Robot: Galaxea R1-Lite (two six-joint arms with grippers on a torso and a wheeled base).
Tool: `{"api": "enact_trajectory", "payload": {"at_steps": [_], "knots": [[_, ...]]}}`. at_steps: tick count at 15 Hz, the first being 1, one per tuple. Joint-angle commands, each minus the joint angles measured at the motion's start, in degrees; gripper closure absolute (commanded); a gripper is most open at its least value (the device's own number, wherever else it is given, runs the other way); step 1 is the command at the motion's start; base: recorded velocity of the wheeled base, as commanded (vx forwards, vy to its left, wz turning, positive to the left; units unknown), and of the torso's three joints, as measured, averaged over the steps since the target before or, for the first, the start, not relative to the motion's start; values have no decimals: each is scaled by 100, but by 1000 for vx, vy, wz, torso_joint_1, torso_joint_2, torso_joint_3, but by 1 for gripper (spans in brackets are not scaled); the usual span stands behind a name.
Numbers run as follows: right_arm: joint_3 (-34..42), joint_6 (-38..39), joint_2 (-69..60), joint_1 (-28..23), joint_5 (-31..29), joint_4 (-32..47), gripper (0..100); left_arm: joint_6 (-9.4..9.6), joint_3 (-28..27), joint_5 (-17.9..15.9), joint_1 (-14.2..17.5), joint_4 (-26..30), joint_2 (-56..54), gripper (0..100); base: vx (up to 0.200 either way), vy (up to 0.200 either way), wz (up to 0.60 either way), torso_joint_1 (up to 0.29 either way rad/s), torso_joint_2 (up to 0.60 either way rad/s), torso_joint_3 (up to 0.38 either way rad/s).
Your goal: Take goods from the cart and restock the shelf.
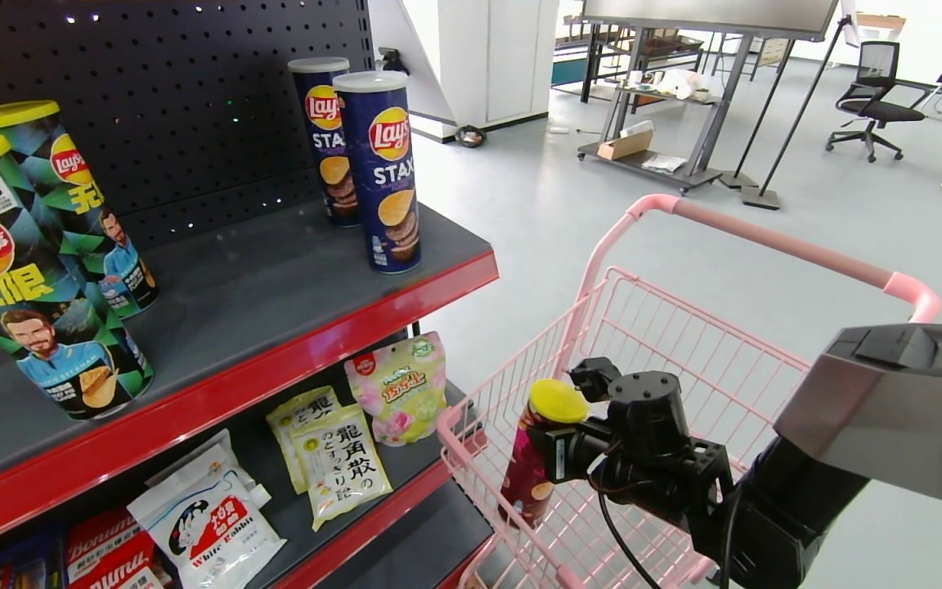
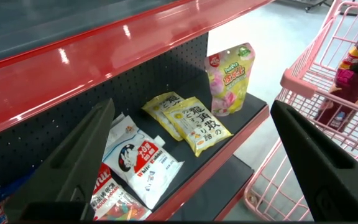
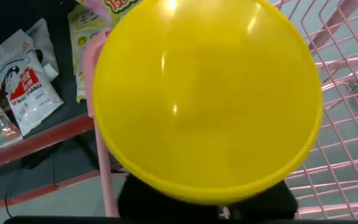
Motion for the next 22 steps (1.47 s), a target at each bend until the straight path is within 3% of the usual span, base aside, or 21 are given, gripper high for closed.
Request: {"api": "enact_trajectory", "payload": {"at_steps": [1, 4, 8, 11, 13, 14, 15, 16, 18, 22], "knots": [[94, -27, -417, 117, -263, 71, 100, -5, 0, 0, 1, -1, -1, 0, 0, 0, 0, 0, 0, 0], [138, -361, -1542, 73, -553, 616, 100, -5, 0, 0, 1, -1, -1, 0, 0, 0, 0, 0, 0, 0], [-434, -1513, -3801, -93, -781, 2901, 100, -14, 0, 9, 1, -1, -1, 0, 0, 0, 0, 0, 0, 0], [-979, -1609, -4900, -375, -1361, 4878, 100, -14, 0, 9, 1, -1, -1, 0, 0, 0, 0, 0, 0, 0], [-900, -1627, -5286, -700, -1511, 5098, 100, -14, 0, 9, 1, -1, -1, 0, 0, 0, 0, 0, 0, 0], [-680, -1979, -5796, -1201, -1555, 5133, 100, -14, 0, 9, 1, -1, -1, 0, 0, 0, 0, 0, 0, 0], [-328, -2515, -6315, -1737, -1370, 5133, 100, -23, 0, 9, 1, -1, -1, 0, 0, 0, 0, 0, 0, 0], [-100, -2647, -6737, -1939, -1089, 5159, 100, -23, 0, 9, 1, -1, -1, 0, 0, 0, 0, 0, 0, 0], [94, -2778, -7317, -2238, -948, 5740, 100, -32, 0, 9, 1, -1, -1, 0, 0, 0, 0, 0, 0, 0], [129, -2778, -7941, -2282, -957, 6399, 100, -40, 0, 9, 1, -1, -1, 0, 0, 0, 0, 0, 0, 0]]}}
